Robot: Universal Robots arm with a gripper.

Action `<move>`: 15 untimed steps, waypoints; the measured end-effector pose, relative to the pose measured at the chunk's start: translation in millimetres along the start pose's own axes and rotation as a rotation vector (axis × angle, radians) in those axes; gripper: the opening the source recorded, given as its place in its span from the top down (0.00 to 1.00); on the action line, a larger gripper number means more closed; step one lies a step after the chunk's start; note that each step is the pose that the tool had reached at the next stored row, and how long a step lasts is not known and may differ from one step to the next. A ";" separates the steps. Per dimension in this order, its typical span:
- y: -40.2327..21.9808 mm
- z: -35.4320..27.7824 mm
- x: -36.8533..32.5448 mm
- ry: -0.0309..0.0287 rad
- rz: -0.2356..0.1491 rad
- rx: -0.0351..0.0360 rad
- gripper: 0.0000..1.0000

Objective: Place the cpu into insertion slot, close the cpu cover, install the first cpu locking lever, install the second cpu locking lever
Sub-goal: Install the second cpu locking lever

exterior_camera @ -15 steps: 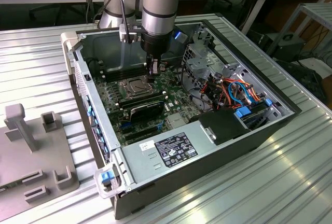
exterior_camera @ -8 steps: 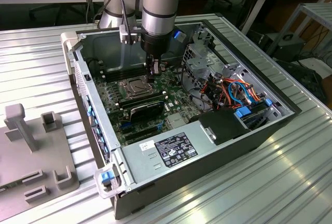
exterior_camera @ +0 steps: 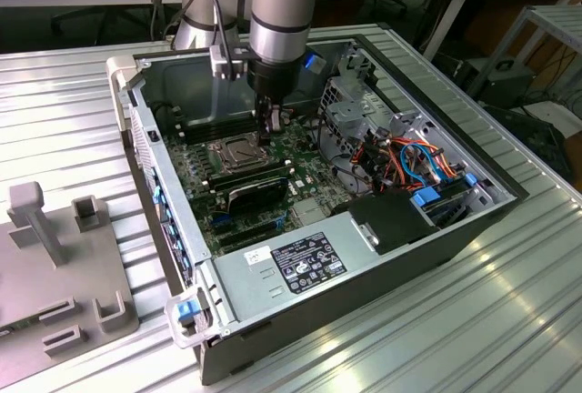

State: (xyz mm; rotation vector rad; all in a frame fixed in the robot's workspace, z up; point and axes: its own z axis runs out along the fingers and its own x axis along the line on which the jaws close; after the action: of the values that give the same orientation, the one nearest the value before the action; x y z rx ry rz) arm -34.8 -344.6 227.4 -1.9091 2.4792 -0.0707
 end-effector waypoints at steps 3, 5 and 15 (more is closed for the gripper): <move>-0.6 0.0 2.1 0.0015 0.000 -0.0056 0.89; -1.4 0.1 5.3 0.0029 0.000 -0.0113 0.89; -4.1 0.5 15.7 0.0057 -0.010 -0.0233 0.89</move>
State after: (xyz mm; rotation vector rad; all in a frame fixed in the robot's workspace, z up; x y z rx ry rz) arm -34.8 -360.8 227.4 -1.9329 2.4854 -0.0477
